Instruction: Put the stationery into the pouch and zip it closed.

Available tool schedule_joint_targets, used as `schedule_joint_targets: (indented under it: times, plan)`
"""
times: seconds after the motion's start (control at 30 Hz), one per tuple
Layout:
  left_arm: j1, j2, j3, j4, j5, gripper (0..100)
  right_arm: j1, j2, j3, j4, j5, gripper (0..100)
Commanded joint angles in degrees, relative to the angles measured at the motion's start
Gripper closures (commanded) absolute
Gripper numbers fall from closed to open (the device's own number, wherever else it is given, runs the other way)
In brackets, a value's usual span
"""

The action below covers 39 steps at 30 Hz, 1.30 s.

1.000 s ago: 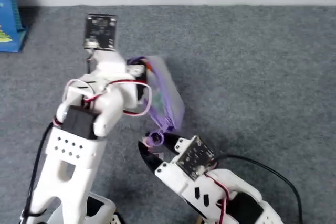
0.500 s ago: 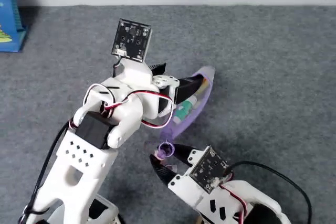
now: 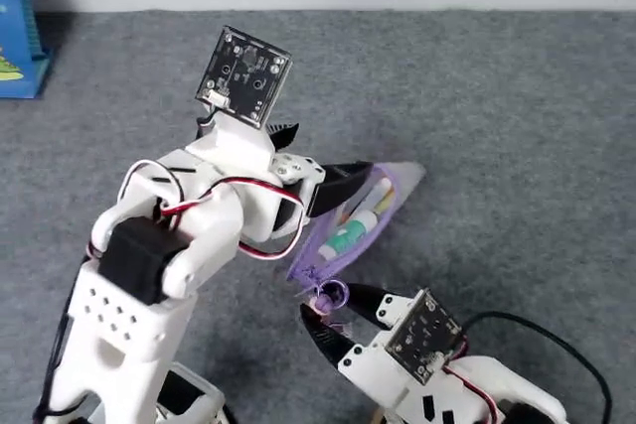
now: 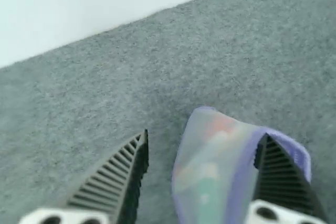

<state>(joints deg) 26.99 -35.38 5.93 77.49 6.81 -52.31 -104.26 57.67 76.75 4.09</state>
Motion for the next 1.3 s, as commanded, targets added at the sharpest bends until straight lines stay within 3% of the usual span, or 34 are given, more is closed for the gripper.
schedule_joint_targets:
  times: [0.0, 0.17, 0.37, 0.77, 0.97, 1.27]
  plan:
    - [-1.14, -0.35, -5.58, 3.43, -2.64, 69, 2.24, 0.4, -3.16, -0.13, 0.7, 99.1]
    - [-5.1, -0.35, -12.18, 9.14, -5.63, 69, 9.89, 0.4, -3.16, -0.4, 2.64, 99.1]
    - [-8.53, -0.18, -14.46, 15.21, -15.91, 69, 13.49, 0.4, -6.24, 0.48, 4.4, 99.1]
    - [-8.62, -0.26, -2.59, 17.67, -36.92, 68, 14.55, 0.31, -8.53, 7.08, 7.82, 99.1]
    - [-6.33, -0.26, -2.24, 19.6, -41.49, 62, 17.98, 0.31, -8.53, 8.48, 10.11, 99.1]
    - [3.6, -0.26, -2.24, 18.73, -40.53, 62, 21.23, 0.31, -8.53, 8.66, 9.85, 99.1]
